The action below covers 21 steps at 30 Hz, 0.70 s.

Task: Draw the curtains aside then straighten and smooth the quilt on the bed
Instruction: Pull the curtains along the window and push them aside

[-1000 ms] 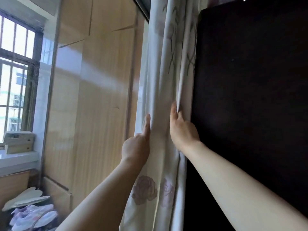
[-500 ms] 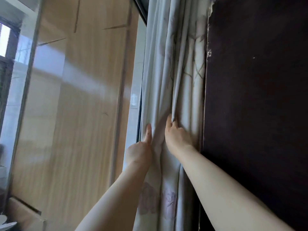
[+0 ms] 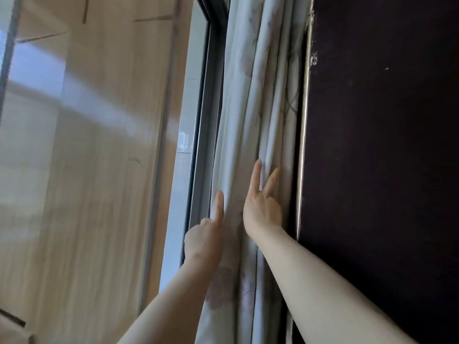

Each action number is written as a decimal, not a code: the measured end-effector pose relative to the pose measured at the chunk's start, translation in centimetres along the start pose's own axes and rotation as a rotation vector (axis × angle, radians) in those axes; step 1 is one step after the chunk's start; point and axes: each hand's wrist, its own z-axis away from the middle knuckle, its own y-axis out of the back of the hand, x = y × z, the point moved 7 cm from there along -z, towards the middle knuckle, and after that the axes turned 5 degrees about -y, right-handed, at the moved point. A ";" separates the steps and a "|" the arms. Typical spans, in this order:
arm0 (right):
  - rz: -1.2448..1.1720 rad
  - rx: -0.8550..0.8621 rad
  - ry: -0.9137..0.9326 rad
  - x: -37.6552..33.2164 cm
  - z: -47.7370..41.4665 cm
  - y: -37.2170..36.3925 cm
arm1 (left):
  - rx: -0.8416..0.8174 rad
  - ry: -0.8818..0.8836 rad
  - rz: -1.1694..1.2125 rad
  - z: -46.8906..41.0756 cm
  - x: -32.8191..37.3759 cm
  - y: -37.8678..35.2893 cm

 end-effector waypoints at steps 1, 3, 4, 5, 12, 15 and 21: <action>0.002 0.000 -0.027 0.1 0.2 -0.4 | -0.003 0.000 -0.024 0.2 -0.1 -0.3; 0.000 -0.020 -0.064 0.4 0.0 -1.5 | -0.003 0.007 -0.056 0.0 -0.3 -0.8; -0.002 -0.037 -0.061 0.3 -0.2 -2.0 | -0.006 0.005 -0.068 -0.3 -0.2 -0.9; 0.003 -0.053 -0.047 0.2 -0.6 -2.5 | -0.011 -0.001 -0.076 -0.7 -0.2 -1.2; 0.127 -0.188 -0.025 0.5 -4.4 -5.5 | -0.107 0.011 -0.069 -5.0 0.6 -4.3; 0.106 -0.249 -0.057 0.3 -6.4 -7.3 | -0.123 0.023 -0.043 -7.0 0.2 -5.6; 0.134 -0.299 -0.086 0.8 -7.8 -8.9 | -0.189 0.008 -0.025 -8.6 -0.6 -6.9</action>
